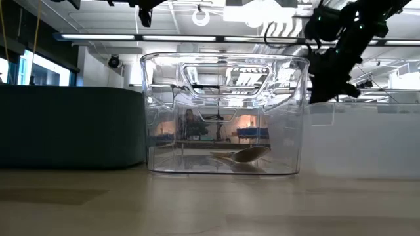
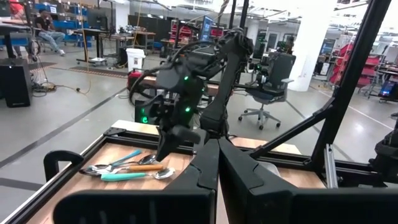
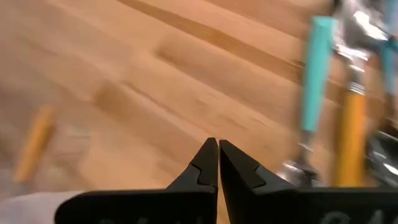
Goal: Sort silverware by color (type)
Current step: Put the light blue spoon into the blue bin
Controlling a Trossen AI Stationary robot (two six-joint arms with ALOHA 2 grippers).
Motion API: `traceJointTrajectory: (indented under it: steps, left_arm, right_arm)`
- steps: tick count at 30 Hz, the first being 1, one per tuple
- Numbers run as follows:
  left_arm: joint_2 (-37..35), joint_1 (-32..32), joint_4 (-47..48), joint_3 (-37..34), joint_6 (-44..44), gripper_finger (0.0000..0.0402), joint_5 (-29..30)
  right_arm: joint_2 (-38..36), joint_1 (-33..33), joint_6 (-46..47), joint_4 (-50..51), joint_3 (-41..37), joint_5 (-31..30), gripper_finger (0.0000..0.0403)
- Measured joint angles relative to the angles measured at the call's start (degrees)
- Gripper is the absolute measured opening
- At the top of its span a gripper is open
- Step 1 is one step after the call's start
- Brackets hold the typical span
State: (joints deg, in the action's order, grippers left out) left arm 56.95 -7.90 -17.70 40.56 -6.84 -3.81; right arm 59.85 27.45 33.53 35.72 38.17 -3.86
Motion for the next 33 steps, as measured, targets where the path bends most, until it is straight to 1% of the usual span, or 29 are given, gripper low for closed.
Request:
traceJointTrajectory:
  steps: [3,5,9,13,16,23,26,29,33]
  left_arm:
    - [0.00,0.00,0.05,0.00,0.01,0.0000,0.00]
    - [0.00,0.00,0.05,0.00,0.01,0.0000,0.00]
    - [-0.01,0.00,0.04,0.00,0.01,0.0000,0.00]
    - [0.00,0.00,0.03,0.00,0.01,0.0000,0.00]
    - [0.00,0.00,0.03,0.00,-0.01,0.0000,0.00]
    - [-0.01,0.00,0.02,0.00,-0.01,0.0000,0.00]
    - [0.00,0.00,0.01,0.00,-0.01,0.0000,0.00]
    - [-0.02,0.00,0.03,0.00,-0.01,0.0000,0.00]
    - [-0.01,0.00,0.02,0.00,-0.01,0.0000,-0.01]
  right_arm:
    - [1.34,1.86,0.13,1.89,0.00,-2.93,0.0000]
    - [2.41,3.26,0.72,1.82,0.00,-3.27,0.0000]
    - [5.09,5.66,-0.49,1.78,0.00,-0.46,0.0000]
    - [8.34,6.90,-2.52,1.74,0.01,-0.05,0.0011]
    - [10.22,8.10,-3.59,1.02,0.01,-0.21,0.0041]
    - [13.36,10.39,-3.99,-0.20,0.02,-4.37,0.0148]
    - [15.53,11.18,-4.10,-0.26,0.02,-4.50,0.0183]
    - [18.19,11.29,-5.14,-0.94,0.02,-4.45,0.0204]
    - [21.74,11.29,-5.52,-2.64,0.02,-4.16,0.0212]
